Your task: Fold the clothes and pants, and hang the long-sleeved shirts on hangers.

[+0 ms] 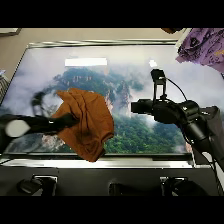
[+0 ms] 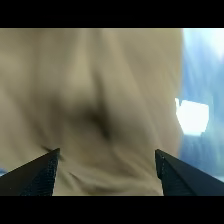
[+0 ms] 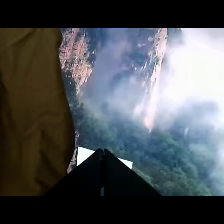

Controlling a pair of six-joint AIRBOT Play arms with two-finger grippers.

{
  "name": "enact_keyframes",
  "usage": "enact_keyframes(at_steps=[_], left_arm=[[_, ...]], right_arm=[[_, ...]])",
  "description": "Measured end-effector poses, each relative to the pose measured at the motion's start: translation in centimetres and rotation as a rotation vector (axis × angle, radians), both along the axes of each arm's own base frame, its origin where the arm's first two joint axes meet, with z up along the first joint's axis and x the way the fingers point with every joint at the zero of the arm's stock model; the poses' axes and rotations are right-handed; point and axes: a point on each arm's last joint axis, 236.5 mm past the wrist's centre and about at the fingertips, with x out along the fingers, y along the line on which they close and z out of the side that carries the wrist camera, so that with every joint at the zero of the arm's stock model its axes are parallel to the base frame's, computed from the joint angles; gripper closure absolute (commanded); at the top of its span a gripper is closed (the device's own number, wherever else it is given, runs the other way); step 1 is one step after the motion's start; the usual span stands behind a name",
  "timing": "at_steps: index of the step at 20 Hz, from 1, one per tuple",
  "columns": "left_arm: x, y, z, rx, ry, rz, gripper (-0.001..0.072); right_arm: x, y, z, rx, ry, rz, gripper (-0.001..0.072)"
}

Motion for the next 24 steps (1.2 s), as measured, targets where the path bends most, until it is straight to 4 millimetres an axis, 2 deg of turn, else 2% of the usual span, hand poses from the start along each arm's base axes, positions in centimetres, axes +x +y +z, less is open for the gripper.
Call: enact_keyframes(at_steps=[1,3,4,6,8,11,15,17,20,24], left_arm=[[0.5,2.2,0.9,0.012,-0.027,0.045,0.0019],[0.9,6.0,1.8,0.044,-0.055,0.122,0.0019],[0.9,7.6,2.0,0.060,-0.059,0.150,0.0019],[1.0,10.2,2.1,0.089,-0.063,0.191,0.0019],[1.1,12.2,1.7,0.113,-0.051,0.223,0.0019],[1.2,14.2,0.4,0.133,-0.010,0.250,0.0019],[1.5,15.2,-1.6,0.136,0.057,0.256,0.0023],[1.6,15.4,-2.3,0.134,0.080,0.255,0.0024],[1.6,15.5,-2.9,0.135,0.099,0.255,0.0023],[1.6,15.6,-3.1,0.136,0.109,0.253,0.0023]], right_arm=[[0.0,-0.3,0.0,0.028,0.020,-0.037,0.0602],[0.7,-1.7,-0.4,0.089,0.074,-0.139,0.0382],[1.1,-2.5,-1.2,0.136,0.124,-0.190,0.0349],[1.6,-2.4,-3.2,0.247,0.245,-0.227,0.0349],[1.5,-0.8,-5.6,0.350,0.372,-0.193,0.0350],[1.0,2.2,-9.7,0.434,0.521,-0.118,0.0343],[-0.5,6.5,-14.1,0.489,0.647,-0.023,0.0334],[-0.9,8.0,-15.6,0.494,0.671,-0.007,0.0334],[-1.2,9.7,-17.1,0.499,0.683,0.000,0.0334],[-1.3,11.3,-18.0,0.506,0.682,-0.002,0.0351]])
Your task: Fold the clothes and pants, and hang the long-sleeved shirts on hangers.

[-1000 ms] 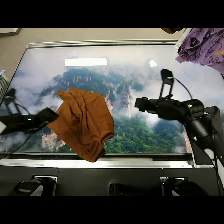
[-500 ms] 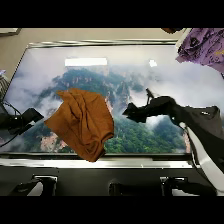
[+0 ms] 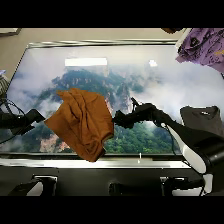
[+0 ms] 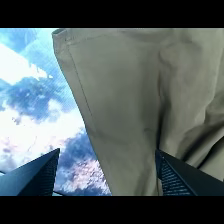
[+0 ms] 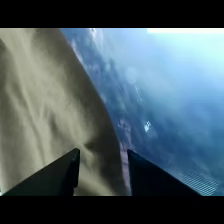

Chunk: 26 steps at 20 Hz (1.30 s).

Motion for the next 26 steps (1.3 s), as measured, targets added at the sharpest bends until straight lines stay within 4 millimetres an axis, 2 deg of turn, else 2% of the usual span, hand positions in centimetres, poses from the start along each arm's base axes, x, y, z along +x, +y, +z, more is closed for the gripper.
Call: enact_keyframes(at_steps=[1,2,4,7,9,13,16,21,22,24,26], left_arm=[[0.0,0.0,0.0,0.000,0.001,0.000,0.0023],[0.0,0.0,0.0,0.000,0.001,0.000,0.0023],[0.0,0.1,-0.2,-0.001,0.006,0.001,0.0023],[0.0,0.8,-0.9,-0.010,0.026,0.011,0.0023],[0.2,1.7,-1.9,-0.056,0.040,0.014,0.0024],[1.3,4.2,-4.7,-0.177,0.037,0.026,0.0027],[2.2,5.3,-7.3,-0.247,0.033,0.029,0.0031],[3.5,3.5,-10.3,-0.340,0.035,-0.039,0.0051],[3.8,2.9,-10.7,-0.349,0.037,-0.055,0.0121],[4.2,2.1,-11.4,-0.351,0.039,-0.083,0.0193],[4.4,1.1,-11.9,-0.358,0.048,-0.107,0.0202]], right_arm=[[-0.1,0.4,-0.1,0.001,-0.001,0.000,0.0382],[-0.2,0.7,-0.2,0.002,0.000,0.002,0.0455],[-0.3,1.1,-0.5,-0.007,-0.010,0.003,0.0687],[0.5,1.0,-0.1,-0.009,-0.036,-0.006,0.0688],[2.0,0.1,0.8,-0.013,-0.076,-0.032,0.0688],[4.4,-2.6,3.2,-0.027,-0.147,-0.075,0.0687],[4.8,-3.5,4.1,-0.038,-0.170,-0.080,0.0687],[4.9,-3.8,4.4,-0.044,-0.176,-0.081,0.0687],[4.9,-3.8,4.5,-0.043,-0.174,-0.080,0.0687],[4.7,-3.8,4.5,-0.042,-0.172,-0.076,0.0687],[4.5,-3.7,4.5,-0.040,-0.165,-0.071,0.0687]])
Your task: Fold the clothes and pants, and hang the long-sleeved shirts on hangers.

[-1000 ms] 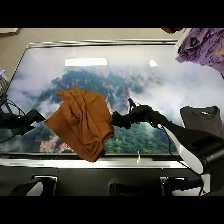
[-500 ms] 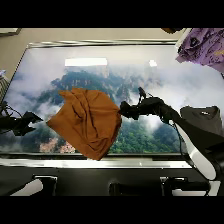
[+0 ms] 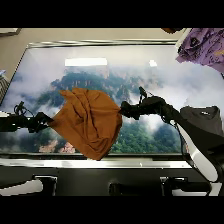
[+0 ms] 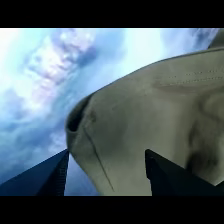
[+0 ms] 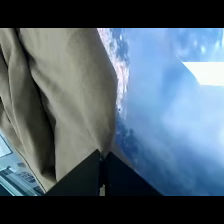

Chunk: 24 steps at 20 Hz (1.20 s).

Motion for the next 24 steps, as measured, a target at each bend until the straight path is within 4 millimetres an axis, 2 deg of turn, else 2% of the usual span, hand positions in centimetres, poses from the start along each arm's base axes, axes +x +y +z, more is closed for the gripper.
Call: enact_keyframes(at_steps=[1,2,4,5,8,9,11,12,14,15,17,19,21,23,24], left_arm=[[0.2,-0.4,-0.2,-0.004,0.000,-0.005,0.0202],[0.4,-0.6,-0.5,-0.008,0.000,-0.005,0.0253],[0.4,-0.9,-1.2,-0.012,0.012,-0.009,0.0597],[0.3,-0.8,-1.5,-0.004,0.019,-0.013,0.0693],[0.9,-0.8,-1.1,-0.001,-0.001,-0.015,0.0696],[1.9,-0.7,0.0,-0.002,-0.036,-0.006,0.0696],[4.4,-0.4,3.7,0.018,-0.140,0.002,0.0696],[5.7,-0.1,6.4,0.037,-0.205,0.004,0.0696],[8.5,0.8,13.8,0.098,-0.379,0.020,0.0697],[9.6,1.2,18.3,0.130,-0.476,0.033,0.0696],[10.0,1.7,27.6,0.207,-0.660,0.058,0.0696],[8.4,1.7,36.4,0.287,-0.819,0.099,0.0696],[5.0,1.3,43.9,0.360,-0.956,0.151,0.0696],[1.0,0.6,49.0,0.414,-1.057,0.202,0.0696],[-1.2,0.2,50.8,0.435,-1.092,0.227,0.0696]], right_arm=[[-0.1,0.0,0.1,0.001,0.001,0.003,0.0687],[-0.2,0.1,0.2,0.003,0.000,0.007,0.0687],[-0.3,0.1,0.7,0.007,-0.007,0.011,0.0687],[-0.3,0.1,1.0,0.009,-0.013,0.013,0.0687],[-0.1,0.0,2.7,0.009,-0.055,0.017,0.0688],[0.3,-0.1,3.7,0.005,-0.088,0.018,0.0688],[1.7,-0.8,7.0,-0.010,-0.185,0.020,0.0688],[2.8,-1.4,9.5,-0.015,-0.255,0.015,0.0688],[4.9,-2.8,15.8,-0.030,-0.414,0.003,0.0688],[5.5,-3.6,19.3,-0.040,-0.494,-0.003,0.0688],[5.8,-5.6,27.3,-0.077,-0.673,-0.019,0.0688],[4.4,-7.5,34.4,-0.130,-0.831,-0.034,0.0687],[1.3,-9.4,41.1,-0.195,-0.976,-0.053,0.0687],[-2.6,-10.9,45.6,-0.249,-1.077,-0.071,0.0687],[-4.5,-11.6,47.2,-0.270,-1.109,-0.078,0.0687]])
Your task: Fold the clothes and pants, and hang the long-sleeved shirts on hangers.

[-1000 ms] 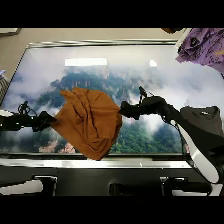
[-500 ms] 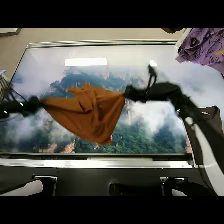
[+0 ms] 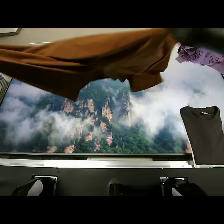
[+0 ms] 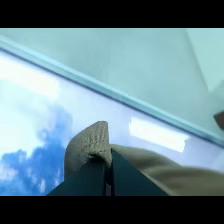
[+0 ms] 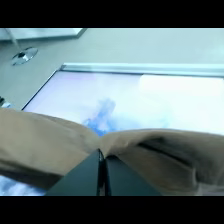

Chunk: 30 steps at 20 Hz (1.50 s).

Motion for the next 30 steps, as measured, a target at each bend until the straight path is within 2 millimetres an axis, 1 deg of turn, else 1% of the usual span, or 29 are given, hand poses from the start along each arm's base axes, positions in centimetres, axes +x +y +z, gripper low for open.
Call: enact_keyframes(at_steps=[1,2,3,4,5,6,7,8,9,10,11,12,14,15,17,18,20,21,23,24,25,26,27,28,29,30], left_arm=[[-1.9,-0.5,1.2,0.008,-0.026,0.016,0.0696],[-3.5,-0.9,2.0,0.014,-0.039,0.026,0.0696],[-5.1,-1.3,2.4,0.019,-0.043,0.037,0.0696],[-6.2,-1.6,2.3,0.022,-0.035,0.047,0.0696],[-6.9,-1.8,2.1,0.025,-0.022,0.052,0.0696],[-7.4,-1.8,1.7,0.023,-0.005,0.058,0.0696],[-7.3,-1.6,1.2,0.019,0.016,0.063,0.0696],[-6.9,-1.2,0.2,0.013,0.049,0.070,0.0696],[-6.1,-0.7,-1.0,0.002,0.088,0.073,0.0696],[-4.9,-0.2,-2.8,-0.011,0.141,0.074,0.0696],[-3.5,0.4,-4.7,-0.021,0.198,0.068,0.0696],[-1.7,0.9,-7.2,-0.036,0.266,0.058,0.0696],[2.0,1.6,-12.7,-0.064,0.404,0.026,0.0696],[4.0,1.7,-15.5,-0.076,0.461,0.007,0.0696],[8.0,1.4,-21.5,-0.102,0.567,-0.029,0.0696],[10.1,1.1,-24.4,-0.109,0.604,-0.043,0.0696],[13.9,0.2,-29.9,-0.121,0.657,-0.059,0.0695],[15.5,-0.2,-32.1,-0.124,0.670,-0.062,0.0695],[18.3,-1.4,-36.4,-0.135,0.684,-0.059,0.0695],[19.3,-1.9,-38.0,-0.135,0.687,-0.061,0.0695],[20.1,-2.5,-39.3,-0.135,0.686,-0.063,0.0690],[20.6,-3.0,-40.4,-0.136,0.691,-0.065,0.0644],[20.8,-3.4,-41.2,-0.138,0.699,-0.067,0.0481],[21.0,-3.6,-41.8,-0.148,0.706,-0.064,0.0220],[21.0,-3.5,-42.1,-0.160,0.714,-0.057,0.0127],[20.6,-3.1,-42.2,-0.172,0.732,-0.051,0.0126]], right_arm=[[-2.0,-0.6,1.4,-0.010,-0.031,-0.014,0.0687],[-3.8,-1.1,2.4,-0.014,-0.051,-0.026,0.0687],[-5.4,-1.6,3.1,-0.012,-0.061,-0.038,0.0687],[-6.5,-1.9,3.5,-0.006,-0.061,-0.049,0.0687],[-7.2,-2.2,3.6,0.010,-0.049,-0.058,0.0687],[-7.4,-2.3,3.5,0.028,-0.031,-0.067,0.0687],[-7.2,-2.4,3.1,0.048,0.002,-0.077,0.0687],[-6.5,-2.4,2.3,0.060,0.042,-0.085,0.0686],[-5.3,-2.2,1.1,0.072,0.096,-0.090,0.0686],[-3.7,-2.0,-0.4,0.076,0.157,-0.097,0.0686],[-1.7,-1.8,-2.7,0.074,0.238,-0.105,0.0686],[0.4,-1.6,-5.3,0.068,0.319,-0.114,0.0686],[4.8,-0.9,-11.2,0.053,0.486,-0.122,0.0685],[7.3,-0.5,-14.8,0.045,0.576,-0.126,0.0685],[11.3,0.2,-22.5,0.033,0.748,-0.136,0.0685],[13.1,0.7,-26.1,0.037,0.813,-0.139,0.0686],[16.5,1.4,-33.9,0.054,0.928,-0.157,0.0685],[17.8,1.6,-37.2,0.068,0.964,-0.170,0.0685],[19.9,2.0,-42.8,0.109,1.010,-0.196,0.0677],[20.7,2.2,-45.0,0.132,1.024,-0.209,0.0619],[21.3,2.3,-46.5,0.151,1.031,-0.219,0.0513],[21.8,2.4,-47.6,0.167,1.033,-0.229,0.0427],[22.1,2.3,-48.3,0.179,1.036,-0.236,0.0424],[22.4,1.9,-48.4,0.188,1.037,-0.240,0.0395],[22.7,1.1,-48.1,0.192,1.029,-0.241,0.0362],[22.9,-0.1,-47.4,0.186,1.020,-0.238,0.0362]])
